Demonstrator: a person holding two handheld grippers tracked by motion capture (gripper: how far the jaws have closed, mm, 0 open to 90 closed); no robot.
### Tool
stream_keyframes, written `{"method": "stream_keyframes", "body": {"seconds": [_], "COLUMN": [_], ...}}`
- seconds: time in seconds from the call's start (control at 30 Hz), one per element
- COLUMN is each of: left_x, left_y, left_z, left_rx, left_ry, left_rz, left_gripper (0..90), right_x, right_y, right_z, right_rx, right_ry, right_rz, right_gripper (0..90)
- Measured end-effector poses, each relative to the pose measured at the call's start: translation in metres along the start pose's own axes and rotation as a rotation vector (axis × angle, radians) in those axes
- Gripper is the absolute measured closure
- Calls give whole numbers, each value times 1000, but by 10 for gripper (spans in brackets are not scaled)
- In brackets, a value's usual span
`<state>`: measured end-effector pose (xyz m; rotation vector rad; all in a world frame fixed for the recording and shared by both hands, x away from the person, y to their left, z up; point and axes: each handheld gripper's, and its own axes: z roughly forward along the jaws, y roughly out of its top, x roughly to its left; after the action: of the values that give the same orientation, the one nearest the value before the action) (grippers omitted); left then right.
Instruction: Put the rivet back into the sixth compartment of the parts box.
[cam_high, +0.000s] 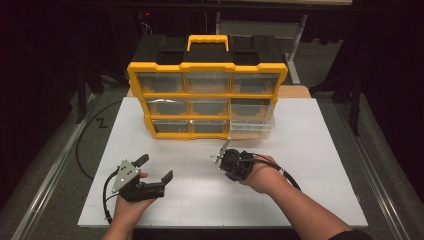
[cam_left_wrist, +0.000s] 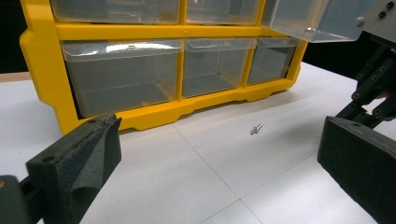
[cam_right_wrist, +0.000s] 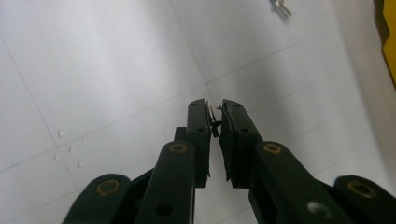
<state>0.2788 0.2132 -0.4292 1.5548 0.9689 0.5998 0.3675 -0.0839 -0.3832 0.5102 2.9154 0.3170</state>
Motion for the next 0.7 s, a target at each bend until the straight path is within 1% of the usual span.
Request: {"method": "stream_keyframes", "body": {"seconds": [0.27, 0.43, 0.5, 0.53, 0.57, 0.6, 0.7], "left_x": [0, 1, 1, 1, 1, 1, 0], "left_y": [0, 0, 0, 0, 0, 0, 0], "left_z": [0, 0, 0, 0, 0, 0, 0], "left_rx": [2, 3, 3, 3, 3, 3, 4], "left_ry": [0, 0, 0, 0, 0, 0, 0], "left_rz": [2, 1, 1, 1, 1, 1, 3], "left_gripper": [4, 4, 4, 4, 4, 4, 4], "right_x": [0, -1, -2, -1, -2, -3, -4], "right_y": [-15, -24, -28, -30, -32, -34, -40], "right_z": [-2, -4, -4, -6, -6, -6, -7], "right_rx": [8, 11, 4, 13, 18, 13, 19], "right_ry": [-6, 5, 5, 5, 4, 1, 1], "right_rz": [13, 35, 31, 45, 39, 41, 50], "right_gripper": [844, 844, 844, 844, 844, 844, 844]}}
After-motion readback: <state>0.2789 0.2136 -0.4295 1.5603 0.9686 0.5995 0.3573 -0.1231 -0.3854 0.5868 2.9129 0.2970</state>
